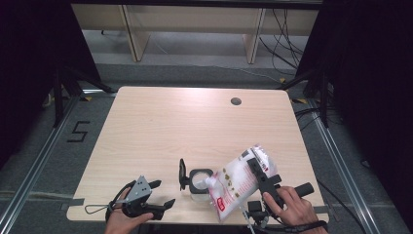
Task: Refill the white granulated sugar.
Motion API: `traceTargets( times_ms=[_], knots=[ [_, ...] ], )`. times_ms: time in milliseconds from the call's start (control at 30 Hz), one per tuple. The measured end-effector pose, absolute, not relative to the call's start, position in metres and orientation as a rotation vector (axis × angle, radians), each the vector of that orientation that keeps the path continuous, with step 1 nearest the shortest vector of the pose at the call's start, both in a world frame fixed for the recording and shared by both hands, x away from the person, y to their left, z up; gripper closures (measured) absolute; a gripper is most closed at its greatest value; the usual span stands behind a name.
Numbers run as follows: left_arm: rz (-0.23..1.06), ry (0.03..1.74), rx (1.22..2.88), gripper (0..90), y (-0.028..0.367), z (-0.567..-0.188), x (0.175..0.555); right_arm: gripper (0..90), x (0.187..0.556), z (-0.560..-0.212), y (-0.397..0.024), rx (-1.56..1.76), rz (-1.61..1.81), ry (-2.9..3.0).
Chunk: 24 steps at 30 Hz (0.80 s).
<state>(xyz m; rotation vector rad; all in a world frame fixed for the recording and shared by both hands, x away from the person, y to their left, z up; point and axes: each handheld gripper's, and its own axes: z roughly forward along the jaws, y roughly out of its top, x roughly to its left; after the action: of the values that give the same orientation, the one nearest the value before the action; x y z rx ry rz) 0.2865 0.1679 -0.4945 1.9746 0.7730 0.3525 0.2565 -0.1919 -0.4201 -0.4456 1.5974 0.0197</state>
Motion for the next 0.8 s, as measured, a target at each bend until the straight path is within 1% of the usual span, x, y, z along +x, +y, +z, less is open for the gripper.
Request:
traceTargets(
  times_ms=[100,167,233,267,333,500,600,800],
  knots=[
    [0.353,0.757,1.975,19.0,0.1684,-0.4940,0.2870,41.5,0.2581,-0.4190,-0.1899,-0.497,0.018,1.580],
    [0.347,0.766,1.959,19.0,0.1668,-0.4944,0.2867,41.5,0.2577,-0.4213,-0.1906,-0.467,0.028,1.598],
    [0.351,0.757,1.980,19.0,0.1668,-0.4941,0.2866,41.5,0.2579,-0.4243,-0.1903,-0.466,0.027,1.614],
    [0.334,0.792,1.964,19.0,0.1655,-0.4948,0.2848,41.6,0.2580,-0.4246,-0.1903,-0.465,0.029,1.614],
    [0.339,0.771,1.969,19.0,0.1664,-0.4946,0.2859,41.6,0.2582,-0.4247,-0.1903,-0.465,0.031,1.614],
    [0.346,0.759,1.974,19.0,0.1670,-0.4943,0.2867,41.6,0.2591,-0.4182,-0.1892,-0.530,0.013,1.574],
    [0.345,0.760,1.973,19.0,0.1672,-0.4944,0.2865,41.7,0.2581,-0.4216,-0.1906,-0.466,0.045,1.597],
    [0.345,0.758,1.973,19.0,0.1674,-0.4944,0.2866,41.8,0.2602,-0.4236,-0.1921,-0.474,0.036,1.610]
  ],
)
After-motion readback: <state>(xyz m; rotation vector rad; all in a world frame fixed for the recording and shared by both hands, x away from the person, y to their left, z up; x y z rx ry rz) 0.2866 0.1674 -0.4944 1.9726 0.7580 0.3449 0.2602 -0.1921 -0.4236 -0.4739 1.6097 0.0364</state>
